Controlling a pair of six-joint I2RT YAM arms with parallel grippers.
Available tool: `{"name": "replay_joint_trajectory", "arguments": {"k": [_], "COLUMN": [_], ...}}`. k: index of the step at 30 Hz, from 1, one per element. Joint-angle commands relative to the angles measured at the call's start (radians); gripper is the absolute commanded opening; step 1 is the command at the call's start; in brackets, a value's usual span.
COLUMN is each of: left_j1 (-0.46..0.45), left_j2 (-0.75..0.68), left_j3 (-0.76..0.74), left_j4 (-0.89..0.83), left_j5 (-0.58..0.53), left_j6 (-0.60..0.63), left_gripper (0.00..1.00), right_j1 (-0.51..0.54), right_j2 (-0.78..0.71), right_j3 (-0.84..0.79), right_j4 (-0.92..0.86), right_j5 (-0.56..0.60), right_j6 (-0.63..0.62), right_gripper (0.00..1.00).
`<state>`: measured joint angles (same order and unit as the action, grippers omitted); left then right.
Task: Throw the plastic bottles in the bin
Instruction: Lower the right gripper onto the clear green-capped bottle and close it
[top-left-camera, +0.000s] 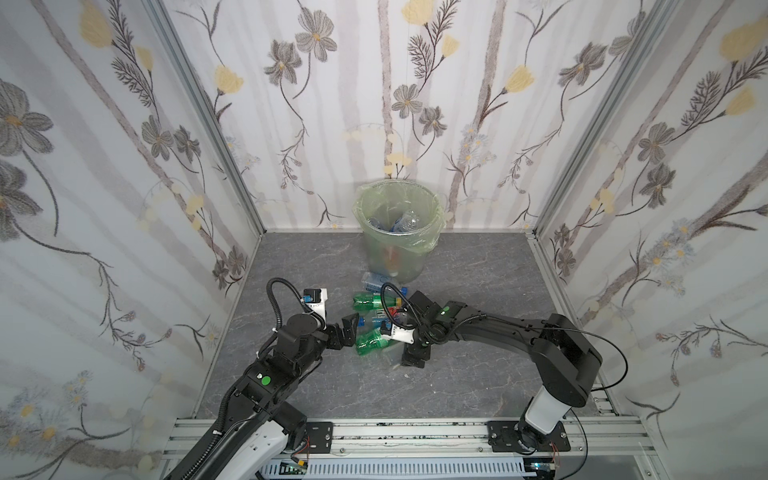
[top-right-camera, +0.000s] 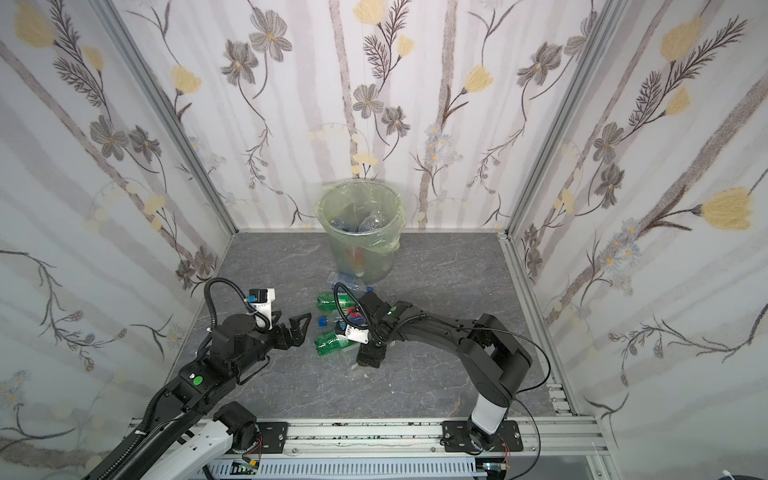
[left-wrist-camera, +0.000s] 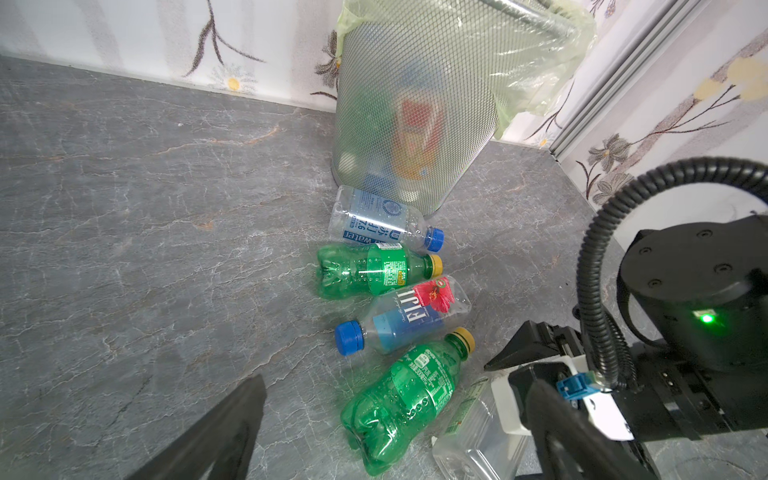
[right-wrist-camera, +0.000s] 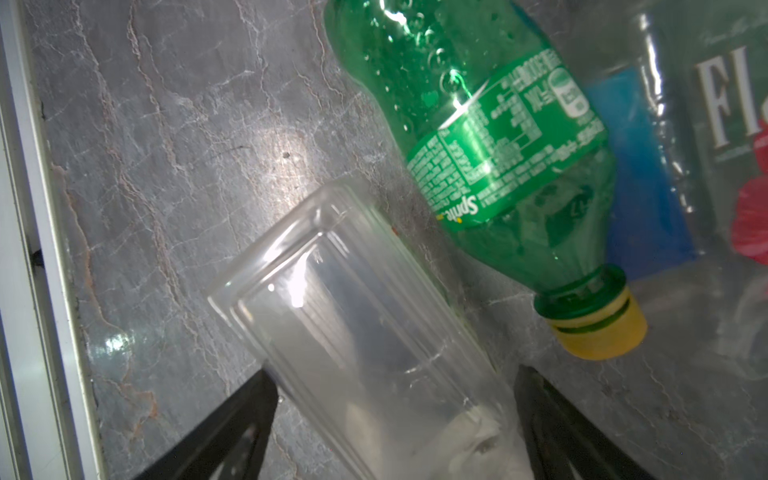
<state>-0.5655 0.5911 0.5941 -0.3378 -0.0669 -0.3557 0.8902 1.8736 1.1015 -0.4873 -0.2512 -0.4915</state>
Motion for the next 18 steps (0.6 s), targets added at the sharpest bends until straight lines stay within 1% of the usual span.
{"name": "replay_joint_trajectory", "arguments": {"k": [1,4,11,17,18], "left_j1": [0.001,0.001,0.001,0.001,0.001], "left_j2": [-0.002,-0.005,-0.021,-0.037,-0.037], "left_j3": [-0.001,-0.002,-0.011,-0.016,-0.018], "left_j4": [0.009,0.006,0.003,0.002,0.002], "left_j5": [-0.002,0.0,-0.005,-0.006,-0.004], "left_j6": [-0.008,-0.009,-0.012,-0.014,-0.014], "left_gripper": [1.0,1.0,1.0,1.0,1.0], "right_j1": [0.011,0.026,0.064,0.092,0.097], "right_j2": [0.008,0.011,0.043,0.059,0.062], "right_j3": [0.006,0.005,-0.013,-0.01,-0.006], "right_j4": [0.036,0.038,0.072,0.106,0.112], "right_j5": [0.003,0.012,0.027,0.013,0.007], "right_j6": [-0.007,0.009,0.07,0.126,0.135], "right_gripper": [0.9,0.89,0.81,0.77,0.76]}}
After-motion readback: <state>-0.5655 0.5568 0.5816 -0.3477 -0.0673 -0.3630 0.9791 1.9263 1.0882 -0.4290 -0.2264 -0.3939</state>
